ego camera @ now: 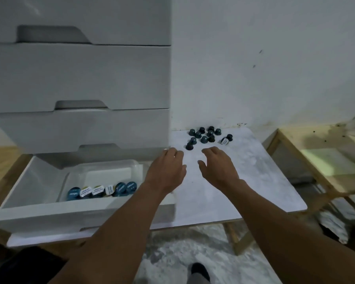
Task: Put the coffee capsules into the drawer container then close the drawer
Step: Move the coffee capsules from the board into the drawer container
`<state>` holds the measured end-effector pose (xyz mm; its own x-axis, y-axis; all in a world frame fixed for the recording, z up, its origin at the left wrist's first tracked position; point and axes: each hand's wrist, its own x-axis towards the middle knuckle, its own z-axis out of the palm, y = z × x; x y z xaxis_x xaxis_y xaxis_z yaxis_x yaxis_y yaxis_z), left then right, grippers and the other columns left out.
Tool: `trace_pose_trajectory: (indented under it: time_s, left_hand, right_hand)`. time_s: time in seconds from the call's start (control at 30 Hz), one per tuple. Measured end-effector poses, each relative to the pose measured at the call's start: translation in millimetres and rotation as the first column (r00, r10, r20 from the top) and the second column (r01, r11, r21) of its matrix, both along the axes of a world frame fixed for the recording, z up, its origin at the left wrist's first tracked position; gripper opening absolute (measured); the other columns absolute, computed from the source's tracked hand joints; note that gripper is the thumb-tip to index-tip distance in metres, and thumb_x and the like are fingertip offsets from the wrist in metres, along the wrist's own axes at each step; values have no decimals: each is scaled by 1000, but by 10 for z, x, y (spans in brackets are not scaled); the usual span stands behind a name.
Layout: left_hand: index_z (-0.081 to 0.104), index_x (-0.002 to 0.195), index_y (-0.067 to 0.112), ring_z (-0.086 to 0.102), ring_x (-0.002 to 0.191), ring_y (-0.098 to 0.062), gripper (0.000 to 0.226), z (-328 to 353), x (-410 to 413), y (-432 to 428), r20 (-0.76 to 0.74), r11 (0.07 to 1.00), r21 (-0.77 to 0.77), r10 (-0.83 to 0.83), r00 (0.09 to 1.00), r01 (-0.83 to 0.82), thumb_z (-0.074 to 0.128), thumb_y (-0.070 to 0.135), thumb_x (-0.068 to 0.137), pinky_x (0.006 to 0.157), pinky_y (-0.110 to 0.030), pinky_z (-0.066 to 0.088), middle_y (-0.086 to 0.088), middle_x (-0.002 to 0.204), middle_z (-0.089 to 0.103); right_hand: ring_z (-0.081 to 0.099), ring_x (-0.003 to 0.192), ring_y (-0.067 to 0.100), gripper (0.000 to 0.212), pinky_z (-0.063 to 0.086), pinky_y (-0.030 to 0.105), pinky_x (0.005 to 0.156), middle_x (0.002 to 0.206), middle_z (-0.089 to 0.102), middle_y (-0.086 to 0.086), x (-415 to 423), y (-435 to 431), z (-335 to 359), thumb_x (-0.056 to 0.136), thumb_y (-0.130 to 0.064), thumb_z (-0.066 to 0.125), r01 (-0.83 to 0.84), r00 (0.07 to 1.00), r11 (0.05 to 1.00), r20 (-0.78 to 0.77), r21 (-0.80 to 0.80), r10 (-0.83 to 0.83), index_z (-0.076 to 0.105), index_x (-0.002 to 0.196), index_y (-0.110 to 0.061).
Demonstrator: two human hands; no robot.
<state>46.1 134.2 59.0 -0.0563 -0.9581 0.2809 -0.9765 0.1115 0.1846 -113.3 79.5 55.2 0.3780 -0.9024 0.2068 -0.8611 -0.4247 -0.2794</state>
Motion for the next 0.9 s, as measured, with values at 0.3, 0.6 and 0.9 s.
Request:
trace_pose_trajectory:
  time_s: [0.3,0.6,0.9]
  left_hand:
    - [46,126,12,52,107,-22,39,-150,-561,-946,64,999,8,47,997,-48,45,35,95,84,-32,44,-5,123,52]
    - [52,117,7,52,104,-27,35,-512,-775,-1728,9,957,130,260,966,-259,53,29,90,83,-36,46,-10,113,54]
    - [55,111,8,58,96,-29,26,-777,-551,-2213,42,883,302,363,931,-358,58,16,86,78,-38,50,-9,108,56]
  right_hand:
    - [52,118,28,41,43,35,98,128,57,12,-559,-887,-181,93,-30,54,-4,1000,999,14,48,4,53,127,-6]
    - [50,120,29,43,41,36,100,132,54,12,-831,-1882,-448,93,-28,55,-166,985,967,-14,194,172,51,131,-6]
    - [54,113,34,40,43,36,89,127,55,14,-430,-2514,-708,90,-16,57,-279,958,913,20,298,286,52,129,-6]
